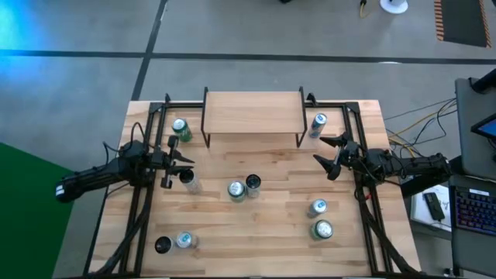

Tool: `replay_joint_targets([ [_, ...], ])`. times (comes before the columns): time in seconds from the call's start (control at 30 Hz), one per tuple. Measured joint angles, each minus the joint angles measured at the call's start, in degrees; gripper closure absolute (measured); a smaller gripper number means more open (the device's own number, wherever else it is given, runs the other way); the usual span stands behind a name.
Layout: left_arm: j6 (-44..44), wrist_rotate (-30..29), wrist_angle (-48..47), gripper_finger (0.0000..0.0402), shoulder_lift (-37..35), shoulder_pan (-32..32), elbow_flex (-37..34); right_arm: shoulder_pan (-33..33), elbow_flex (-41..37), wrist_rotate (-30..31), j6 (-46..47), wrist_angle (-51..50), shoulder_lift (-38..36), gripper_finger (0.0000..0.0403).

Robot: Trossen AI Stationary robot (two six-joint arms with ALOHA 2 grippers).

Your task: Sort soda cans

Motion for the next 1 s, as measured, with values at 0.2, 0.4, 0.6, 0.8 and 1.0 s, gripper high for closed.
replay_joint_targets([
  [0.2, 0.00, 0.00, 0.00, 0.0344, -0.01, 0.01, 0.00, -0.02, 0.02, 0.00, 0.00, -0.02, -0.02, 0.0017],
  [0.4, 0.00, 0.00, 0.00, 0.0344, -0.02, 0.02, 0.00, -0.02, 0.00, 0.02, 0.00, 1.81, -0.02, 0.0017],
  [0.6, 1.98, -0.04, 1.51, 0.0344, 0.00, 0.02, -0.02, 0.00, 0.00, 0.02, 0.33, 4.15, -0.02, 0.0017],
  [0.8, -7.40, 0.04, 3.32, 0.0344, 0.00, 0.00, -0.02, 0.00, 0.00, 0.02, 1.36, 6.47, -0.02, 0.0017],
  [1.0, -17.44, -2.57, 4.35, 0.0344, -0.01, 0.00, -0.02, -0.04, 0.00, 0.78, -0.98, 10.63, 0.00, 0.0017],
])
